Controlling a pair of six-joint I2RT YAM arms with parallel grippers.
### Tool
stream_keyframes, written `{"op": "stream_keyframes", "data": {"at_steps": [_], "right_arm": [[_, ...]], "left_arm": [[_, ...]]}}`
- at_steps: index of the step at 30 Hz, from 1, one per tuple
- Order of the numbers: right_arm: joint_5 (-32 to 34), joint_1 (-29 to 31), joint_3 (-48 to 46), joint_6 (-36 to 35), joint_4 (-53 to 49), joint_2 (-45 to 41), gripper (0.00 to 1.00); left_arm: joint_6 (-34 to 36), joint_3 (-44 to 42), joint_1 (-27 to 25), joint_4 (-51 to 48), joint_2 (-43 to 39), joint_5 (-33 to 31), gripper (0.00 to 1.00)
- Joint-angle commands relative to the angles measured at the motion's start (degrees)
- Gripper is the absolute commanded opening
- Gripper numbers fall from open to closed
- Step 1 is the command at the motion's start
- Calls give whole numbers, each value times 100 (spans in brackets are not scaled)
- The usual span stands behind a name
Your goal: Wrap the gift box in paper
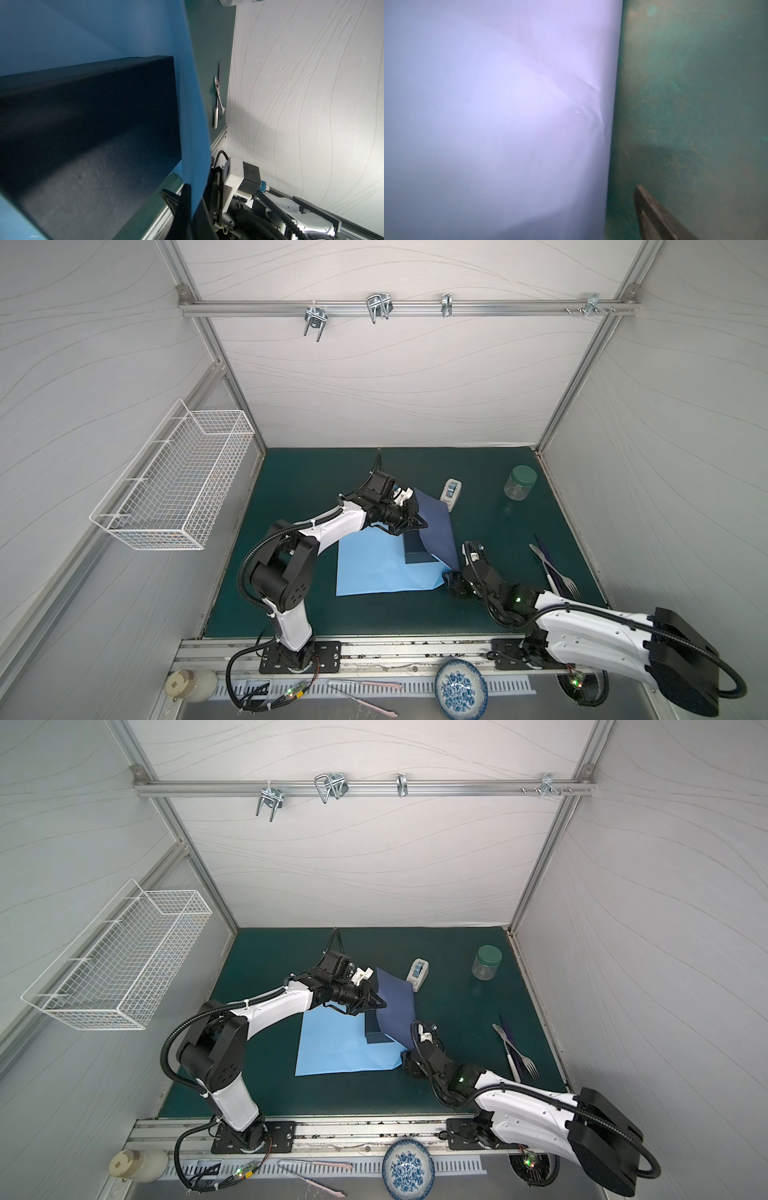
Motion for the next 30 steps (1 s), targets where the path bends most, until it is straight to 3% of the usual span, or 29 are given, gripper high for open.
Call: {"op": "stream_keyframes", "data": {"at_steps": [1, 8, 18, 23, 30], "right_arm": [[185, -15, 64, 192, 219, 333, 78], [707, -15, 122, 64, 94, 1064, 70], [1002, -24, 48, 148, -603, 552, 65], [256, -28, 51, -537, -558, -123, 74], [-708, -75, 467, -1033, -1769, -1332, 85]], "left_arm": [[43, 212, 17, 116, 73, 89, 0], [63, 261, 20, 63, 30, 118, 0], [205, 250, 135, -70, 9, 151, 0], [474, 268, 209, -299, -16, 103, 0], [964, 371, 277, -693, -17, -12, 0]]}}
